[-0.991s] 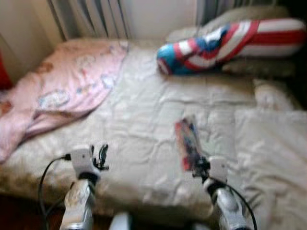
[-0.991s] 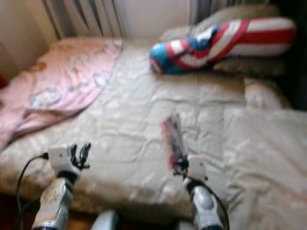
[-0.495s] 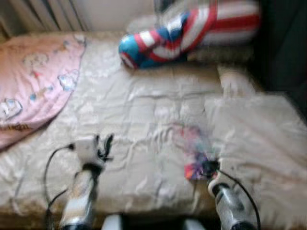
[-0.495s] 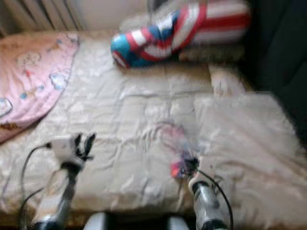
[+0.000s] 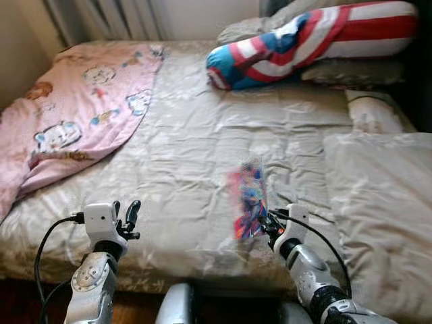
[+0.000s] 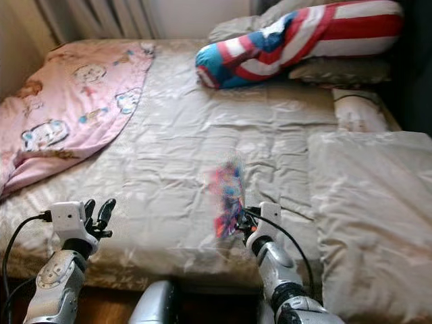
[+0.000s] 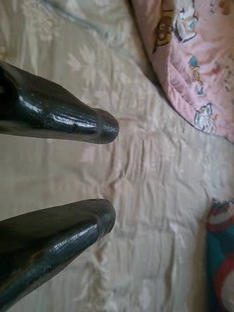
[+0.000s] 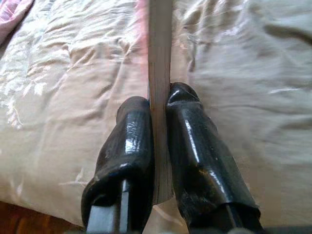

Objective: Clean up the room

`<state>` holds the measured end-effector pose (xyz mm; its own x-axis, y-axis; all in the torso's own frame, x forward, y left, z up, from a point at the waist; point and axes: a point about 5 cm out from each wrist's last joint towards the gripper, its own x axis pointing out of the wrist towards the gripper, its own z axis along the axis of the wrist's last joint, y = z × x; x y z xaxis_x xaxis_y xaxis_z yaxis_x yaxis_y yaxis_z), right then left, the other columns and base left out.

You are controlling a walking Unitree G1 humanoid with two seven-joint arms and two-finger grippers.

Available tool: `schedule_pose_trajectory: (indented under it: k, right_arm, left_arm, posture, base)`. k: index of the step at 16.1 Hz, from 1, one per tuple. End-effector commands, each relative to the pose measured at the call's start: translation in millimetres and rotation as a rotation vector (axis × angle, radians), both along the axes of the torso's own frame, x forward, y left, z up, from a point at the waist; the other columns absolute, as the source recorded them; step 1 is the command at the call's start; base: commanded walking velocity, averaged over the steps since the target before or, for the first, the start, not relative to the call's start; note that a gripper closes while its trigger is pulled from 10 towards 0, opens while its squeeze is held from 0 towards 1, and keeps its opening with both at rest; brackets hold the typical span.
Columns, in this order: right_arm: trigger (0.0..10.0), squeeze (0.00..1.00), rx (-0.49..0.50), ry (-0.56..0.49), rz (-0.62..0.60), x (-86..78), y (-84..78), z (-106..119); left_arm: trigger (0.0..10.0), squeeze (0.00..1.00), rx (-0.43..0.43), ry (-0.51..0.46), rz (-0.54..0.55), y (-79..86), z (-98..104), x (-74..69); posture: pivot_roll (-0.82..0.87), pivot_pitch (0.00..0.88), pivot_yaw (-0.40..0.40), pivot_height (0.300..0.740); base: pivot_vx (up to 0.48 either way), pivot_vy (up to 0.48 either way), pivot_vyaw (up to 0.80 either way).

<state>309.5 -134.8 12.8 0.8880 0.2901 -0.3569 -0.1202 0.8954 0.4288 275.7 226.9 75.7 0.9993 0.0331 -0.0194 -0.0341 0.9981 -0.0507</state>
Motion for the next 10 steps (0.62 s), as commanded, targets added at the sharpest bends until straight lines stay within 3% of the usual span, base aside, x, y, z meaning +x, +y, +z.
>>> schedule_pose_trajectory:
  k: [1, 4, 10]
  right_arm:
    - [10.0, 0.00, 0.002, -0.024, 0.003, 7.1, -2.5, 7.8]
    - [10.0, 0.00, -0.026, 0.029, -0.048, 6.1, -10.7, 3.7]
    - [10.0, 0.00, -0.106, 0.136, 0.003, -1.9, -17.5, -7.8]
  left_arm:
    - [10.0, 0.00, -0.001, -0.008, -0.007, 1.8, 5.2, -0.7]
    - [10.0, 0.00, 0.013, 0.007, -0.013, 5.6, 5.6, -7.9]
    - [10.0, 0.00, 0.033, 0.036, -0.018, 11.1, 8.2, -22.9]
  posture:
    - [0.11, 0.131, 0.074, 0.632]
    - [0.13, 0.150, 0.087, 0.632]
    - [0.17, 0.209, 0.110, 0.632]
  base:
    - [0.000, 0.000, 0.00]
    - [0.000, 0.000, 0.00]
    - [0.000, 0.000, 0.00]
